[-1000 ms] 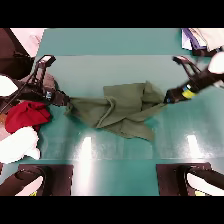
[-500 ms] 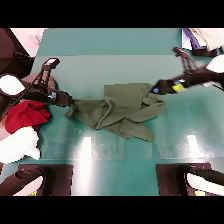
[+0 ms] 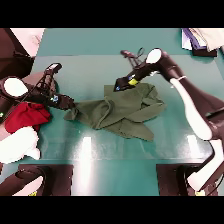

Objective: Fold the shirts.

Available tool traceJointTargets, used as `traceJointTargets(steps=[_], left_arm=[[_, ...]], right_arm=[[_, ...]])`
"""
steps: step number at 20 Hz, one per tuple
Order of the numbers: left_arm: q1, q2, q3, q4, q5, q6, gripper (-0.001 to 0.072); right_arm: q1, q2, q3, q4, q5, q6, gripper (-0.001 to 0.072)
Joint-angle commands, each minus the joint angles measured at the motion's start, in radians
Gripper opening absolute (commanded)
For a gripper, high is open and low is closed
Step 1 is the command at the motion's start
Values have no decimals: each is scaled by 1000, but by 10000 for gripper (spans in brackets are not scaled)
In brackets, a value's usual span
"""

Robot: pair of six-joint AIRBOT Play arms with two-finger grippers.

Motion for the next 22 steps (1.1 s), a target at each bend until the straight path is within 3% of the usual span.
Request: traceJointTargets(steps=[1,6,7,8,9,10,11,15,18,22], left_arm=[[0,-1,-1,0,-2,-7,25],[0,-1,-1,0,-3,-7,25],[0,-1,-1,0,-3,-7,25],[0,-1,-1,0,-3,-7,25],[0,-1,-1,0,-3,-7,25],[0,-1,-1,-1,-5,-8,25],[0,-1,-1,0,-4,-13,25],[1,51,35,42,24,-70,24],[1,161,186,127,29,-94,24],[0,277,463,108,16,-93,24]], right_arm=[[68,-101,119,3,106,8,561],[103,-109,123,-29,119,8,552],[104,-109,121,-42,117,8,528],[104,-109,110,-44,111,8,427],[103,-109,92,-52,103,8,424],[103,-109,73,-65,97,7,275],[103,-108,55,-72,84,4,33],[60,-34,51,-87,61,5,13],[-26,163,51,-87,40,5,13],[-147,489,51,-88,32,6,12]])
